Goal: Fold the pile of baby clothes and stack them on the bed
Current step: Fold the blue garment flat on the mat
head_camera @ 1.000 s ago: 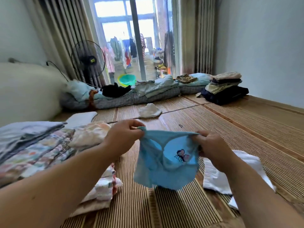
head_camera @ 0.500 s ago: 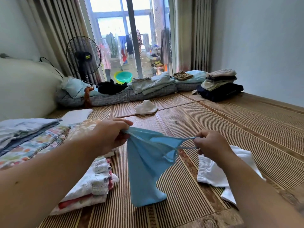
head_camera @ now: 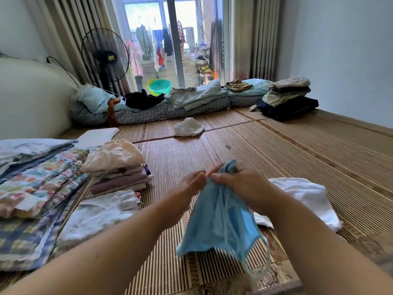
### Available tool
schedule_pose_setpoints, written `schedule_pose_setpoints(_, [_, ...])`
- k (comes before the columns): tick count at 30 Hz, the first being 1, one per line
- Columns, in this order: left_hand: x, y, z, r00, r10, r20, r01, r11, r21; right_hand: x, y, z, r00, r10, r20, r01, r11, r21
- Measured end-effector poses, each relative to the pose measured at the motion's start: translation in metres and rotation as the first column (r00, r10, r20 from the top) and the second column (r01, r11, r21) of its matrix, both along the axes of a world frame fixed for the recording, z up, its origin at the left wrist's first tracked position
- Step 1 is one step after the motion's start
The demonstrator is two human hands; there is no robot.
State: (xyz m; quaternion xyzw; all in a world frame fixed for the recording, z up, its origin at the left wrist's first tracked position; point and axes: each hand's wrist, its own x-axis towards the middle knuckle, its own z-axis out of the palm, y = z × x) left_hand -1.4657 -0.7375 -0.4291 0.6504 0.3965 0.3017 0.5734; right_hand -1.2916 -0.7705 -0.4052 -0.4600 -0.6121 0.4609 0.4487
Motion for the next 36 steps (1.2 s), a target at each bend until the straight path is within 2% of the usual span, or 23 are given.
schedule_pose_setpoints(2, [-0.009, -0.006, -0.028, 0.984, -0.168, -0.062, 0.158, 0.978, -0.136, 0.007, -0.003, 0.008, 0.984, -0.022, -0.179, 0.021, 1.0, -0.007])
schedule_pose_setpoints(4, [-0.013, -0.013, -0.049, 0.965, -0.222, -0.137, 0.189, 0.957, -0.222, 0.013, -0.004, 0.013, 0.952, -0.043, -0.304, 0.037, 0.999, -0.027])
schedule_pose_setpoints(6, [-0.013, -0.014, -0.065, 0.965, -0.212, -0.151, 0.172, 0.955, -0.243, 0.019, -0.006, 0.017, 0.928, -0.084, -0.364, 0.069, 0.996, -0.053])
schedule_pose_setpoints(8, [-0.011, -0.014, -0.071, 0.994, -0.079, -0.078, 0.057, 0.965, -0.255, 0.029, -0.006, 0.019, 0.92, -0.145, -0.365, 0.13, 0.989, -0.064])
schedule_pose_setpoints(10, [-0.013, -0.011, -0.07, 0.991, 0.095, 0.098, -0.068, 0.964, -0.256, 0.041, -0.006, 0.018, 0.949, -0.219, -0.225, 0.217, 0.976, -0.033])
schedule_pose_setpoints(11, [-0.014, -0.008, -0.066, 0.975, 0.158, 0.154, -0.119, 0.964, -0.239, 0.048, -0.007, 0.017, 0.967, -0.244, -0.074, 0.244, 0.97, -0.007])
schedule_pose_setpoints(13, [-0.016, -0.005, -0.053, 0.972, 0.197, 0.131, -0.181, 0.976, -0.121, 0.057, -0.009, 0.012, 0.947, -0.166, 0.276, 0.184, 0.982, -0.04])
schedule_pose_setpoints(14, [-0.015, -0.004, -0.045, 0.981, 0.171, 0.089, -0.168, 0.985, -0.038, 0.057, -0.01, 0.008, 0.916, -0.074, 0.394, 0.129, 0.985, -0.115])
schedule_pose_setpoints(15, [-0.013, -0.004, -0.035, 0.992, 0.119, 0.033, -0.121, 0.992, 0.045, 0.054, -0.011, 0.004, 0.895, 0.008, 0.445, 0.082, 0.98, -0.183])
schedule_pose_setpoints(17, [-0.003, -0.009, -0.014, 0.989, -0.02, -0.144, 0.049, 0.979, 0.199, 0.042, -0.01, -0.002, 0.916, 0.078, 0.394, 0.009, 0.977, -0.215])
schedule_pose_setpoints(19, [0.006, -0.013, 0.006, 0.926, -0.143, -0.35, 0.26, 0.913, 0.314, 0.026, -0.01, -0.003, 0.96, 0.163, 0.226, -0.119, 0.973, -0.196])
schedule_pose_setpoints(21, [0.009, -0.016, 0.023, 0.856, -0.187, -0.481, 0.399, 0.831, 0.388, 0.019, -0.01, -0.001, 0.958, 0.249, 0.14, -0.222, 0.958, -0.183])
schedule_pose_setpoints(23, [0.006, -0.017, 0.039, 0.835, -0.132, -0.534, 0.411, 0.794, 0.447, 0.02, -0.01, 0.002, 0.946, 0.269, 0.183, -0.244, 0.959, -0.146])
schedule_pose_setpoints(26, [-0.008, -0.013, 0.063, 0.803, 0.013, -0.596, 0.358, 0.788, 0.5, 0.027, -0.009, 0.009, 0.929, 0.162, 0.333, -0.143, 0.986, -0.082])
schedule_pose_setpoints(30, [-0.033, -0.002, 0.091, 0.62, 0.235, -0.748, 0.392, 0.733, 0.555, 0.039, -0.014, 0.023, 0.965, 0.056, 0.257, -0.055, 0.998, -0.01])
schedule_pose_setpoints(33, [-0.05, 0.013, 0.102, 0.561, 0.328, -0.76, 0.367, 0.725, 0.584, 0.045, -0.015, 0.033, 0.969, -0.036, 0.243, 0.031, 0.999, 0.023])
schedule_pose_setpoints(36, [-0.062, 0.035, 0.107, 0.542, 0.379, -0.75, 0.311, 0.739, 0.598, 0.041, 0.003, 0.034, 0.92, -0.236, 0.315, 0.202, 0.97, 0.136])
